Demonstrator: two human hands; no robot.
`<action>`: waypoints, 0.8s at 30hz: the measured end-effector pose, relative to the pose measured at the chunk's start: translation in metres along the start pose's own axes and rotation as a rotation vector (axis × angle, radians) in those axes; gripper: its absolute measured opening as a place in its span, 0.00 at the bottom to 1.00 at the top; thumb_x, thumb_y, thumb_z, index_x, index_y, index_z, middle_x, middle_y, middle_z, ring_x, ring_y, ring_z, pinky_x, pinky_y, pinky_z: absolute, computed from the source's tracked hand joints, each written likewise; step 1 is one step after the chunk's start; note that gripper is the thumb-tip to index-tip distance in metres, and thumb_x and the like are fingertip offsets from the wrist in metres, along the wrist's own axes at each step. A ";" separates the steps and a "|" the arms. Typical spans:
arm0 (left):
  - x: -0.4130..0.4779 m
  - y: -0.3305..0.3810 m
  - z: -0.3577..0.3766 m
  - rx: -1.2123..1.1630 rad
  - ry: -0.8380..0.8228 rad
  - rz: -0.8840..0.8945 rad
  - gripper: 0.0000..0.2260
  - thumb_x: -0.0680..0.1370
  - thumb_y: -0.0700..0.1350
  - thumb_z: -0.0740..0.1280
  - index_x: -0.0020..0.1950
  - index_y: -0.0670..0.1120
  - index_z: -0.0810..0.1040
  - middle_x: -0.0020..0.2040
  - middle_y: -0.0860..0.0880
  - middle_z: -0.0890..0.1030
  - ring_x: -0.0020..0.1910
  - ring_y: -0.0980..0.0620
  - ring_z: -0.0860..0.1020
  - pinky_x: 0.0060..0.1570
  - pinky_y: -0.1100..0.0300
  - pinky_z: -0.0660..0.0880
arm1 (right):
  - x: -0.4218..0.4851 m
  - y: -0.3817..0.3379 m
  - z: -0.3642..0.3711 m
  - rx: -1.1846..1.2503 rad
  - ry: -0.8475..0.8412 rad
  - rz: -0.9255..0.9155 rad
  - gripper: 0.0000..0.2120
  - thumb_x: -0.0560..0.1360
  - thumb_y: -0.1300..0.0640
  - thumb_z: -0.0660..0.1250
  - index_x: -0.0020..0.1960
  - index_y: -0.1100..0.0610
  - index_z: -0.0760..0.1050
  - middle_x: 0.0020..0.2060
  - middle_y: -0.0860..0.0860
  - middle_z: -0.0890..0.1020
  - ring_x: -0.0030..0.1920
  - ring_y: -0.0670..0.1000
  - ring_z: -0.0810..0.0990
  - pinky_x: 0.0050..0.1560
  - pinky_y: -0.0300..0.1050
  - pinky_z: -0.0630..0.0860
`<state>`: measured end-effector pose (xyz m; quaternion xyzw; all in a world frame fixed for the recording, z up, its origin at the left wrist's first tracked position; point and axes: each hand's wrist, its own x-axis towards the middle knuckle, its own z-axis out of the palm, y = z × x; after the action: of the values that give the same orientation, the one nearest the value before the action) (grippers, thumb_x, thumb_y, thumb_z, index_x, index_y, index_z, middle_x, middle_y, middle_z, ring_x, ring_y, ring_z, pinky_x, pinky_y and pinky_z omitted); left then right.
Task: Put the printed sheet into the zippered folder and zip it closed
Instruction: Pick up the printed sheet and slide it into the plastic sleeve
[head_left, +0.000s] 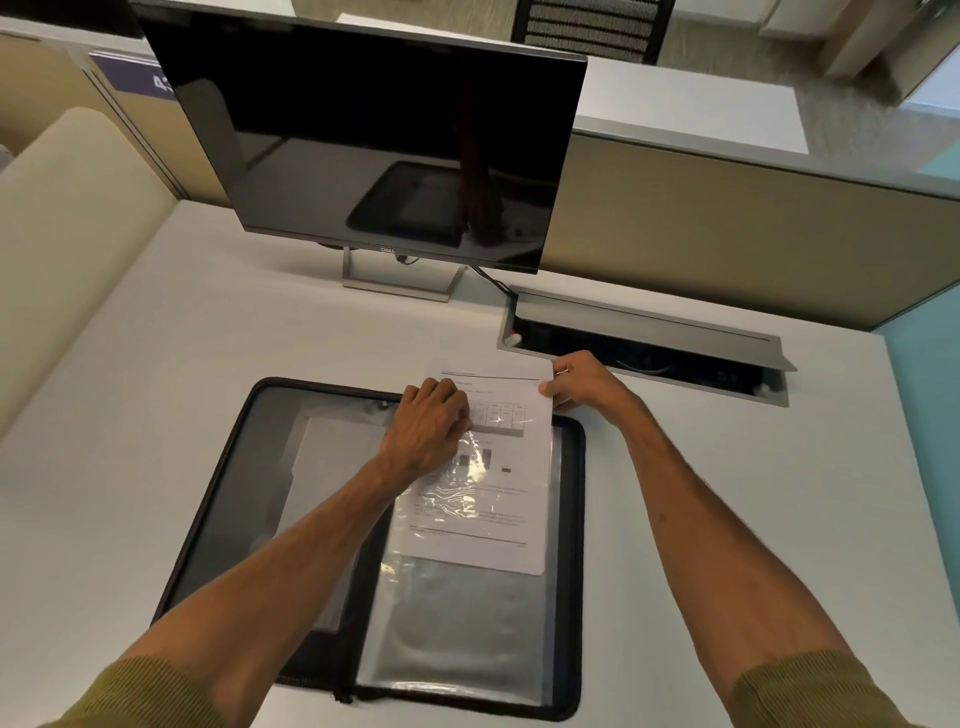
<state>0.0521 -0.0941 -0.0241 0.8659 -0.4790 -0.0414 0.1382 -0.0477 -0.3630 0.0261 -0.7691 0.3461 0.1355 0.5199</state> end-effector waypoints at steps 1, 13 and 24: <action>0.000 0.001 0.000 -0.001 -0.006 0.000 0.09 0.82 0.54 0.69 0.56 0.50 0.78 0.57 0.51 0.79 0.57 0.49 0.75 0.58 0.51 0.74 | 0.000 -0.001 0.000 0.013 -0.018 -0.005 0.12 0.79 0.66 0.72 0.62 0.63 0.80 0.62 0.57 0.85 0.57 0.58 0.87 0.44 0.41 0.84; 0.002 0.001 -0.005 0.011 -0.034 -0.011 0.09 0.82 0.53 0.69 0.57 0.49 0.79 0.60 0.50 0.79 0.59 0.48 0.76 0.60 0.50 0.74 | 0.011 -0.016 0.031 -0.107 0.188 -0.137 0.09 0.78 0.65 0.74 0.54 0.55 0.87 0.61 0.53 0.84 0.62 0.53 0.82 0.64 0.54 0.82; 0.006 0.008 -0.006 -0.030 -0.071 -0.037 0.11 0.83 0.49 0.68 0.60 0.45 0.79 0.75 0.46 0.75 0.73 0.44 0.73 0.72 0.45 0.72 | -0.010 -0.029 0.033 -0.336 -0.056 -0.174 0.12 0.73 0.65 0.74 0.53 0.51 0.83 0.48 0.51 0.85 0.49 0.50 0.84 0.51 0.46 0.82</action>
<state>0.0503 -0.1014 -0.0156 0.8705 -0.4667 -0.0818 0.1334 -0.0307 -0.3228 0.0385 -0.8682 0.2363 0.1673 0.4031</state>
